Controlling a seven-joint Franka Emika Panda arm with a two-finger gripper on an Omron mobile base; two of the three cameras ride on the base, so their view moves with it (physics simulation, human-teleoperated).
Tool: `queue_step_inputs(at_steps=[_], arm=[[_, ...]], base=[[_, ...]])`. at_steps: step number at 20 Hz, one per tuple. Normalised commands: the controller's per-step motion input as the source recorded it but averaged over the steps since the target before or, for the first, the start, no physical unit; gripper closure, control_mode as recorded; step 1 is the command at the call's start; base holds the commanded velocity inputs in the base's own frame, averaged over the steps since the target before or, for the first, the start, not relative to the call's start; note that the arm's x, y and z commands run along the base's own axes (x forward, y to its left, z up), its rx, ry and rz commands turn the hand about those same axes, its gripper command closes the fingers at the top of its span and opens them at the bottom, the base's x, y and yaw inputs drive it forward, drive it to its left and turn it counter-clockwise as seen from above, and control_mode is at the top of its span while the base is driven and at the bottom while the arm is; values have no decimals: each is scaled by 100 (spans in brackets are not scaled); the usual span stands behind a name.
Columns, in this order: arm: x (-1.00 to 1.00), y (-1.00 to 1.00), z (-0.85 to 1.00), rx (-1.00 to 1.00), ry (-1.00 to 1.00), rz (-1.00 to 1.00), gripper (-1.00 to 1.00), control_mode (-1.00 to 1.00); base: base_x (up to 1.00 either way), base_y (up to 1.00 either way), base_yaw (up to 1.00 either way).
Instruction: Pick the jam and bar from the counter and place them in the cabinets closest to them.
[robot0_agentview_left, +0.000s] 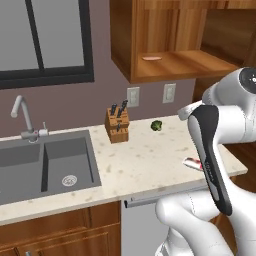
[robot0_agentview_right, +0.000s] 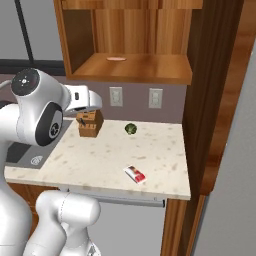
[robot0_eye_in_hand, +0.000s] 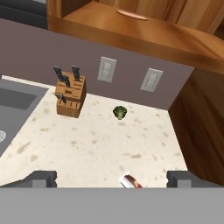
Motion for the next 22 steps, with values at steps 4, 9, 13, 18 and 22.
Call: queue_step_inputs(at_steps=[4, 9, 13, 18, 22], arm=[[0, 0, 0, 0, 0, 0, -100, 100], [0, 0, 0, 0, 0, 0, -100, -100], [0, -2, -4, 0, 0, 0, -100, -100], [0, -13, -21, -1, 1, 0, -100, -100], [0, -14, -31, -5, 3, 0, -100, -100]], base=[[6, -1, 0], [0, 0, 0], [0, 0, 0], [0, 0, 0], [0, 0, 0]])
